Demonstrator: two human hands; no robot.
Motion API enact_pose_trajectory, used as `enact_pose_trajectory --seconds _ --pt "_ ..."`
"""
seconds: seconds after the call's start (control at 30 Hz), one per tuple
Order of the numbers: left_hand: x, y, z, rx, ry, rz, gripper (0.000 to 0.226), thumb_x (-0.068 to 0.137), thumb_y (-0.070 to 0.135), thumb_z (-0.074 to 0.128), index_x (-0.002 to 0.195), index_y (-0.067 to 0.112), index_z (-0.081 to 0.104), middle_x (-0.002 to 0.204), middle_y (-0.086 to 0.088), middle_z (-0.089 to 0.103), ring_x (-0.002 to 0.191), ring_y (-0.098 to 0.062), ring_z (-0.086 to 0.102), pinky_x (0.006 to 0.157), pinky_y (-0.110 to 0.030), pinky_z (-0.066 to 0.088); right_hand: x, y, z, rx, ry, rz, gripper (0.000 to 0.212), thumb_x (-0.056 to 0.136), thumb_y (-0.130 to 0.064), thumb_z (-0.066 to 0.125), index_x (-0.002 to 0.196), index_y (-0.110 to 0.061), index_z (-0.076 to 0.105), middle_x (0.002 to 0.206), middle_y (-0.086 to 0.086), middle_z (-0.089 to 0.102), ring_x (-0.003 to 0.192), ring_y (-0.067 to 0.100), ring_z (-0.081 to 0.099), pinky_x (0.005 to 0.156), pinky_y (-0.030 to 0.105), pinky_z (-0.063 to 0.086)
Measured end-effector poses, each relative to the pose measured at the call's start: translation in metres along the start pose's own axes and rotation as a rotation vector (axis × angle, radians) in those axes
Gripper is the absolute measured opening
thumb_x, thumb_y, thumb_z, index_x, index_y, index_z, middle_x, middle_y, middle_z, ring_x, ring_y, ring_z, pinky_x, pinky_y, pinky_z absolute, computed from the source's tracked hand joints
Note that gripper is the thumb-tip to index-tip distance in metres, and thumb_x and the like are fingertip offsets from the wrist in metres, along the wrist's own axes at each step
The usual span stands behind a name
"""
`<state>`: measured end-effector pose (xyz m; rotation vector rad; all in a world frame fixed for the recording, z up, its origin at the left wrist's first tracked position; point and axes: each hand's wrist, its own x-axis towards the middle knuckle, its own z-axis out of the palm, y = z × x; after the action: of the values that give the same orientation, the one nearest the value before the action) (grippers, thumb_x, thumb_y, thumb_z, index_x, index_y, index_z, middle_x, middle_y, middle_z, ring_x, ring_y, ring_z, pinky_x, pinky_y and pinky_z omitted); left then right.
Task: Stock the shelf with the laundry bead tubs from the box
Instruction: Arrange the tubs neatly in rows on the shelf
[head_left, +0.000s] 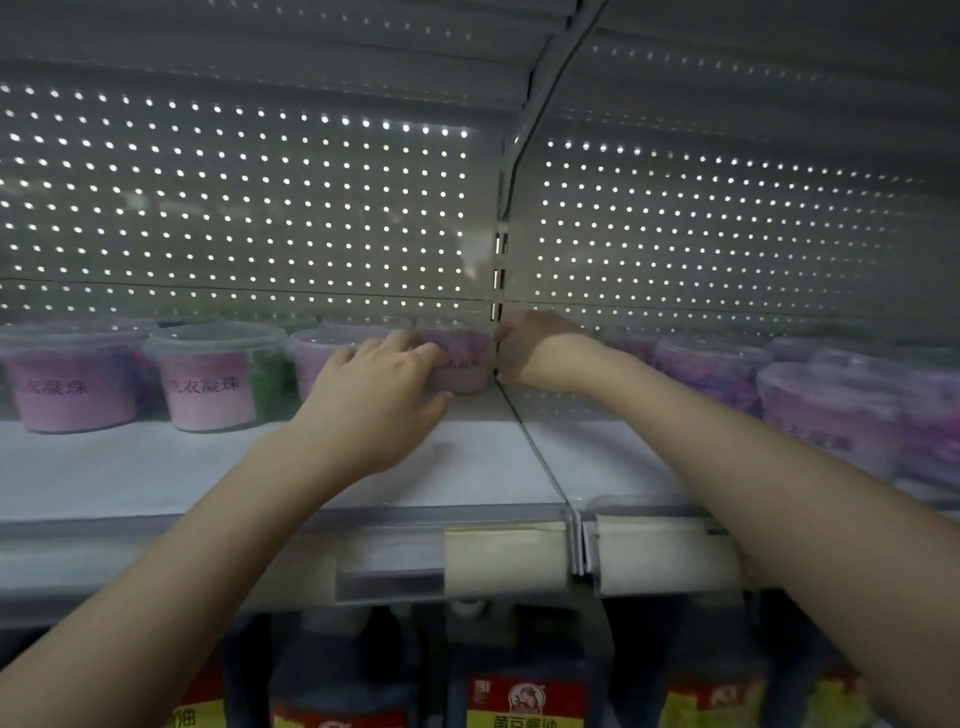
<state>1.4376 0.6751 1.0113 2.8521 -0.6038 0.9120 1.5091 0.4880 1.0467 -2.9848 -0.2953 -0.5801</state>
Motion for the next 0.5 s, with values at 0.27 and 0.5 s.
enact_pose_trajectory --seconds 0.27,0.5 --pt "0.012 0.065 0.001 -0.132 -0.04 0.14 0.044 0.093 0.043 0.042 0.133 0.025 0.045 0.138 0.001 0.045 0.123 -0.024 0.047 0.096 -0.039 0.039 -0.121 0.07 -0.036 -0.039 0.223 0.07 0.03 0.085 -0.029 0.064 0.114 -0.022 0.062 0.118 -0.001 0.062 0.116 0.021 0.052 0.099 0.035 0.039" --pt "0.025 0.118 0.005 -0.252 -0.028 0.235 0.041 0.092 0.042 0.045 0.132 0.03 0.045 0.133 0.002 0.049 0.122 -0.023 0.048 0.096 -0.038 0.039 -0.179 0.127 -0.051 -0.3 0.291 0.288 0.042 0.088 -0.034 0.059 0.127 -0.018 0.054 0.131 0.001 0.053 0.124 0.023 0.042 0.103 0.038 0.031"
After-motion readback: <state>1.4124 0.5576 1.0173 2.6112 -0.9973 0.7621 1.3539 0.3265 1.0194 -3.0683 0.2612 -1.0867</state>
